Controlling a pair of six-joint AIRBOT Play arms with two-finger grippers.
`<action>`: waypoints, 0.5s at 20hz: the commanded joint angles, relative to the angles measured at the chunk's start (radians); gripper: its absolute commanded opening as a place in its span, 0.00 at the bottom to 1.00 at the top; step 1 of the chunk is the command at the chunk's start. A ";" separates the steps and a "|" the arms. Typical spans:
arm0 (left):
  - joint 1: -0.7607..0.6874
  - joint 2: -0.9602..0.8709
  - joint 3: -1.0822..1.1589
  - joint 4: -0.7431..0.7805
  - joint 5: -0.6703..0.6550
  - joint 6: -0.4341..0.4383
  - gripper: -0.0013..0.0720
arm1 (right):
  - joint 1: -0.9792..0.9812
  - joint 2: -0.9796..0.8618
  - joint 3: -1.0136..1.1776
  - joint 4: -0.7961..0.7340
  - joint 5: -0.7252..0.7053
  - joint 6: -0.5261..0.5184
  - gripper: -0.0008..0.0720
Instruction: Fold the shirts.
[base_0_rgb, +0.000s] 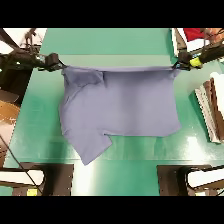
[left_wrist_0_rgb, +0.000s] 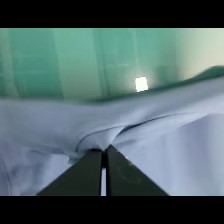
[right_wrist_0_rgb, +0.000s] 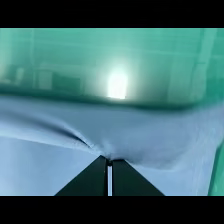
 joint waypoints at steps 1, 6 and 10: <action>-0.017 -0.100 -0.007 -0.019 0.193 0.075 0.05 | 0.007 -0.112 -0.003 -0.001 -0.212 -0.014 0.03; -0.068 -0.101 0.009 -0.021 0.311 0.156 0.05 | 0.006 -0.126 -0.003 -0.006 -0.277 -0.059 0.03; -0.064 -0.101 0.010 0.070 0.148 0.140 0.05 | 0.018 -0.126 -0.005 -0.138 -0.093 -0.068 0.03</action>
